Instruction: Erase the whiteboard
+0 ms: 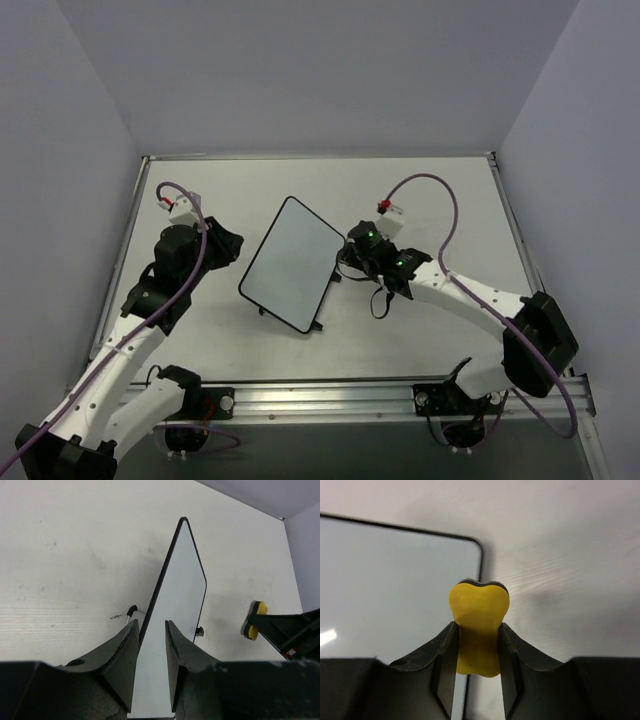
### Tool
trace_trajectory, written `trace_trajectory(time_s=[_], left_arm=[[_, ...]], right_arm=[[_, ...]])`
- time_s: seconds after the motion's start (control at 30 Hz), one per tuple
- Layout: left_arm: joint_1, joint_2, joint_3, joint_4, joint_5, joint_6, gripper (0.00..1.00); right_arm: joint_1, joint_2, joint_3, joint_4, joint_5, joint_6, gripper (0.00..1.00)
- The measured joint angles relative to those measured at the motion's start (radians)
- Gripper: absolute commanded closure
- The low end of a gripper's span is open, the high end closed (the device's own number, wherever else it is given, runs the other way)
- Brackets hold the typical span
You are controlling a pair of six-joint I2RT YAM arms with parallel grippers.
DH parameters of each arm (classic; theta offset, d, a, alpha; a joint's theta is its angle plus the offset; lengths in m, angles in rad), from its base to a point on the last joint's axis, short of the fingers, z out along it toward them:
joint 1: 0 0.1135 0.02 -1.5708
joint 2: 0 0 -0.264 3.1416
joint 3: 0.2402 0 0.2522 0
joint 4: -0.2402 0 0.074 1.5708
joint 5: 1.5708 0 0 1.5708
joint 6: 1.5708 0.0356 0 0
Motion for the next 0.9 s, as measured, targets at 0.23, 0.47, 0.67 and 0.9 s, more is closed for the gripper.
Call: trace_trajectory(time_s=[0.23, 0.47, 0.67, 0.9], left_arm=[[0.031, 0.037, 0.043, -0.077, -0.049, -0.009, 0.59], [0.070, 0.035, 0.031, -0.092, -0.043, -0.013, 0.59], [0.093, 0.024, -0.009, -0.095, -0.021, -0.021, 0.59], [0.111, 0.001, -0.025, -0.094, 0.002, -0.025, 0.59]], right_arm=[[-0.187, -0.161, -0.167, -0.115, 0.010, 0.008, 0.91], [-0.244, -0.220, -0.267, -0.196, 0.010, 0.040, 0.78], [-0.260, -0.216, -0.289, -0.200, 0.009, 0.058, 0.63], [-0.261, -0.191, -0.319, -0.185, -0.003, 0.074, 0.28]])
